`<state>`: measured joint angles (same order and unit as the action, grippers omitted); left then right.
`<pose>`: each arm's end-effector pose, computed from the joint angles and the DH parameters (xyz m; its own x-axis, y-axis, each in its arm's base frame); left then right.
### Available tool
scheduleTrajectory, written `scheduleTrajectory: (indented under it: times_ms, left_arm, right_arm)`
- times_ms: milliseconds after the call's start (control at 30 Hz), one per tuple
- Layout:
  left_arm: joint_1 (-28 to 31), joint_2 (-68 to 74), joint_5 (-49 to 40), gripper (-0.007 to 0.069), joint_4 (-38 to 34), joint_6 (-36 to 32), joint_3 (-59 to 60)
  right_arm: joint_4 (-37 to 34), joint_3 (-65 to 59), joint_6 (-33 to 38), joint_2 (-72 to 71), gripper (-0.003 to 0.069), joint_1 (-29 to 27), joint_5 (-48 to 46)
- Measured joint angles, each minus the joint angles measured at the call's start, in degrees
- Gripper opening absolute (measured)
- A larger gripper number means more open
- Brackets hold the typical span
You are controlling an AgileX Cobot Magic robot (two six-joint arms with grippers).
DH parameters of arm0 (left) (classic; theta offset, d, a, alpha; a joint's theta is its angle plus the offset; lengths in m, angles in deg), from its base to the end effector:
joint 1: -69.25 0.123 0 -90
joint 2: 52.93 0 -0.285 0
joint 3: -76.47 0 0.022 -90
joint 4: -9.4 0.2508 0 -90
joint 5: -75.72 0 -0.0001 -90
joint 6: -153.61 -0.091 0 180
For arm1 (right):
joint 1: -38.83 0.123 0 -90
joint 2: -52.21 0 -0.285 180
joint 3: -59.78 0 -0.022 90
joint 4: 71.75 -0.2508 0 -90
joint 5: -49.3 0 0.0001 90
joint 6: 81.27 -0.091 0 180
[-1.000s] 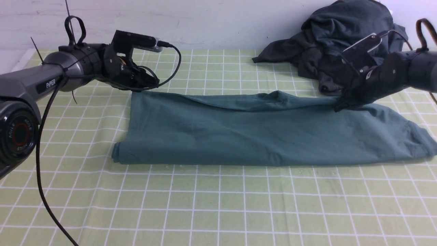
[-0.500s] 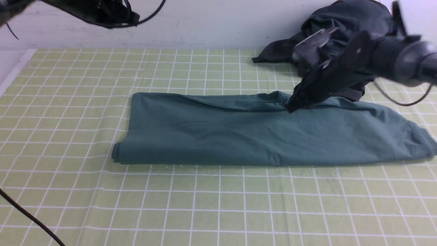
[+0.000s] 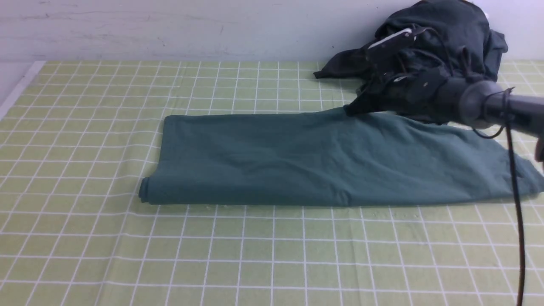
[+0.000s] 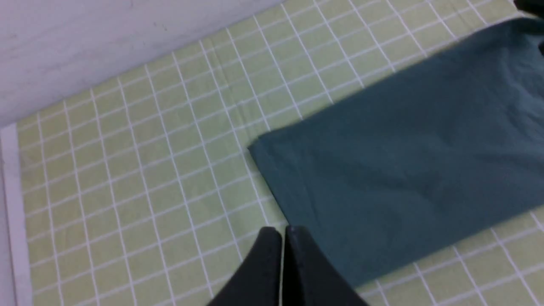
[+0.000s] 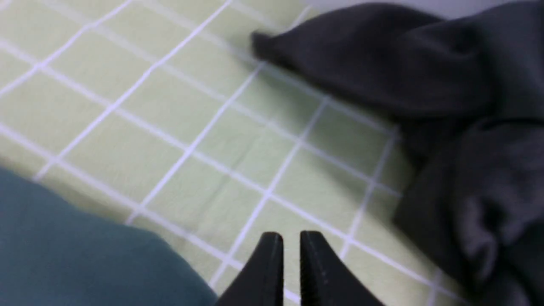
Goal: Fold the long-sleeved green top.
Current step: Use both arms to drag the lower edge of the fabric forward and fold it over the upper edge, then use the right arm to clamp the right edge of the fabric
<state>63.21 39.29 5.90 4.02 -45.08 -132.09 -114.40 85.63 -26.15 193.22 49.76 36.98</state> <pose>0.2894 -0.0387 0.4764 -0.6052 0.3540 -0.7130 0.3590 0.9208 0.1525 0.5201 0.1139 0.1648 -0.4693 -0.3196 -0.8231 -0.4226 0.8998 -0.1084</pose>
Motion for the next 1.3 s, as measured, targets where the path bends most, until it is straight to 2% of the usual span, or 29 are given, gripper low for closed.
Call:
scheduleTrajectory:
  times_ms: [67,133,200,267,433,467,500,633,767,833,1033,1200,1300]
  left_arm:
    - [0.00,-4.15,-1.19,-0.0003,-1.77,0.80,4.43]
    - [0.00,-9.46,-1.26,-0.0003,-3.69,0.98,11.81]
    - [0.00,-12.90,-0.99,-0.0003,-4.68,1.05,16.01]
    - [0.00,-21.11,1.91,-0.0003,-6.48,1.21,28.22]
    - [0.00,-33.61,10.31,-0.0003,-7.02,1.25,50.51]
    - [0.00,-34.43,10.59,-0.0003,-6.93,1.25,51.34]
    - [0.00,-37.24,12.93,-0.0003,-6.38,1.25,58.37]
    - [0.00,-41.49,17.38,-0.0003,-5.59,1.20,70.00]
    - [0.00,-42.70,23.05,-0.0003,-5.59,1.20,75.92]
    - [0.00,-42.76,28.59,-0.0003,-6.37,1.20,78.44]
    - [0.00,-42.83,32.75,-0.0003,-7.58,1.20,78.78]
    - [0.00,-42.83,32.76,-0.0003,-7.63,1.20,78.78]
    - [0.00,-42.88,32.71,-0.0003,-7.63,1.20,78.78]
  right_arm:
    - [1.72,0.12,-1.26,-4.11,0.0121,-2.38,-9.68]
    - [7.12,0.18,-6.64,-8.87,0.0162,-4.91,-20.83]
    - [10.26,0.25,-10.35,-11.04,0.0180,-6.52,-25.17]
    - [19.77,0.43,-22.22,-14.19,0.0237,-10.52,-34.10]
    - [35.56,0.06,-41.44,-14.99,0.0382,-18.13,-45.83]
    - [36.03,-0.02,-42.00,-15.00,0.0394,-18.40,-46.28]
    - [39.22,-1.07,-45.86,-14.82,0.0437,-20.36,-49.28]
    - [40.85,-3.74,-48.32,-14.82,0.0483,-23.74,-51.05]
    - [40.85,-6.31,-48.89,-14.82,0.0485,-25.69,-50.13]
    - [39.78,-9.27,-49.77,-14.63,0.0482,-26.93,-46.71]
    - [38.14,-13.33,-50.08,-11.81,0.0462,-27.20,-41.15]
    - [34.96,-13.74,-48.82,-10.34,0.0353,-27.20,-39.94]
    - [33.33,-13.74,-45.86,-10.60,0.0160,-27.20,-40.40]
